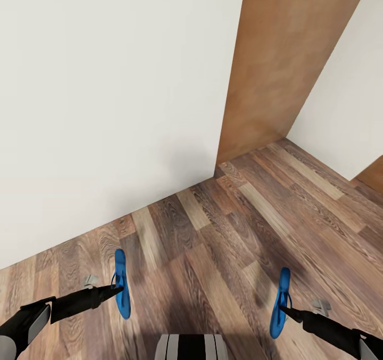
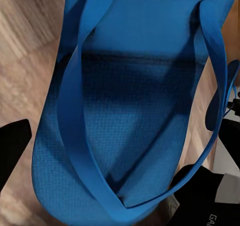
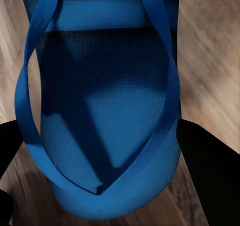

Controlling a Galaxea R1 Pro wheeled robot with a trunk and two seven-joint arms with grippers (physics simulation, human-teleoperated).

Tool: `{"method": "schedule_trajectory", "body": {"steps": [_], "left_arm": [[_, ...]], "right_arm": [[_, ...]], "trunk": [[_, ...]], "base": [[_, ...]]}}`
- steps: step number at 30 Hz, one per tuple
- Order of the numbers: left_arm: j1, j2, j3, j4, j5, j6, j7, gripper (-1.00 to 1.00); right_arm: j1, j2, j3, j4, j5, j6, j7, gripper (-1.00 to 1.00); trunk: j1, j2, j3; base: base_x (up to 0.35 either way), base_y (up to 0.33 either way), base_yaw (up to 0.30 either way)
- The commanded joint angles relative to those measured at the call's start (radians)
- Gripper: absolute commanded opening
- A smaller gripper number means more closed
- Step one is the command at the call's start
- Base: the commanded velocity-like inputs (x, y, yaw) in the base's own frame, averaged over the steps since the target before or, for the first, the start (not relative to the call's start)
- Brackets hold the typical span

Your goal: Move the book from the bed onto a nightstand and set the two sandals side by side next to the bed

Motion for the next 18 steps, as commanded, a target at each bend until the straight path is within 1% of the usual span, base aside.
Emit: {"method": "schedule_trajectory", "body": {"steps": [1, 9, 18], "left_arm": [[0.000, 0.000, -0.002, 0.000, 0.004, 0.011, -0.003, -1.00], [0.000, 0.000, -0.002, 0.000, 0.004, 0.011, -0.005, -1.00], [0.000, 0.000, -0.002, 0.000, 0.004, 0.011, -0.005, -1.00]], "right_arm": [[0.000, 0.000, -0.001, 0.000, -0.007, 0.011, 0.003, -1.00], [0.000, 0.000, 0.000, 0.000, -0.007, 0.011, 0.003, -1.00], [0.000, 0.000, 0.000, 0.000, -0.007, 0.011, 0.003, -1.00]], "trunk": [[-0.001, 0.000, 0.003], [-0.004, 0.002, 0.034], [-0.008, 0.004, 0.069]], "base": [[0.000, 0.000, 0.069], [0.000, 0.000, 0.069], [0.000, 0.000, 0.009]]}}
